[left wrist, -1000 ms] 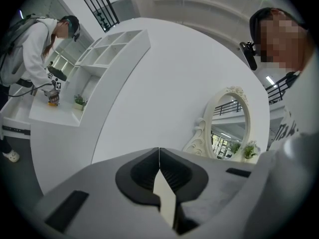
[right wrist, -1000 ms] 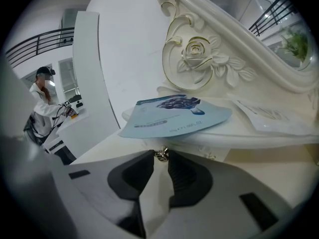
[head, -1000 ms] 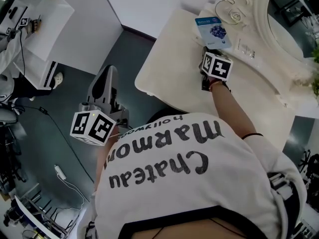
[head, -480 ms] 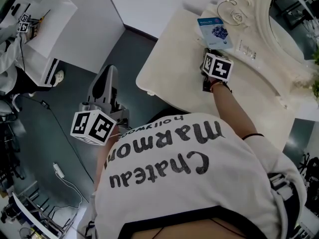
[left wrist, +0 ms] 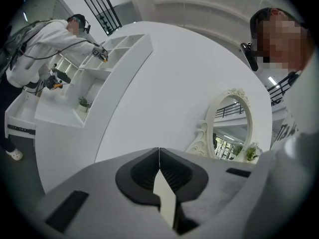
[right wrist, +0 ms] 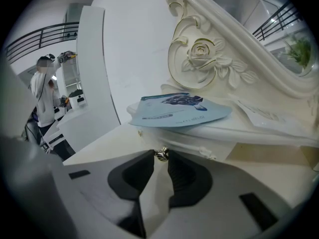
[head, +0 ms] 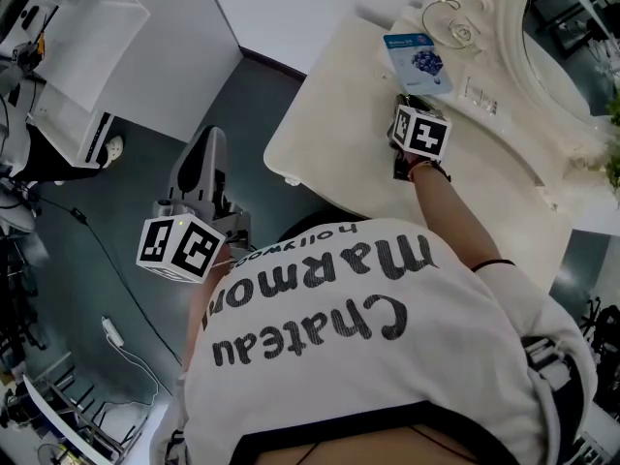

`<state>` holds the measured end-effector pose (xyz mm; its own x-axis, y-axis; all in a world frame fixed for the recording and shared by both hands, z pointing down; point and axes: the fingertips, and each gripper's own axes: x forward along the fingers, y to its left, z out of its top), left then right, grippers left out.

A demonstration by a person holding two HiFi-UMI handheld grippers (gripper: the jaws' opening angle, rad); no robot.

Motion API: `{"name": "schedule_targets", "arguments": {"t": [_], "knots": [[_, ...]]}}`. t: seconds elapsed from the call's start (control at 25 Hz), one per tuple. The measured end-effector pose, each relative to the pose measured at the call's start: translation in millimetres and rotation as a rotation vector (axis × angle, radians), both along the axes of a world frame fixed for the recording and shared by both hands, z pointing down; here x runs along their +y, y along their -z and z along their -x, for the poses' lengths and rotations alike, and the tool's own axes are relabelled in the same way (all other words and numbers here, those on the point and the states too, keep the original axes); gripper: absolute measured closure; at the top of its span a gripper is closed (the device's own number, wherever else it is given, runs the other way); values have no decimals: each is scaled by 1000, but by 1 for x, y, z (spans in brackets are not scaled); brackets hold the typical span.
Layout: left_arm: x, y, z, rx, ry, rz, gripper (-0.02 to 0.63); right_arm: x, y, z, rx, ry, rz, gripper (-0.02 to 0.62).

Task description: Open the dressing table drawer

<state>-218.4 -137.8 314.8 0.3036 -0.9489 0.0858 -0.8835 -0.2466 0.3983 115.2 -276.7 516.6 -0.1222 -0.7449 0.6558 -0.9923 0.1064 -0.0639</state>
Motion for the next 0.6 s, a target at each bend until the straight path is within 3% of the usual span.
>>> {"name": "schedule_targets", "arguments": {"t": [0.6], "knots": [[-3, -2, -4, 10, -20, 2, 583, 5, -1, 5, -6, 11, 21, 497]]}}
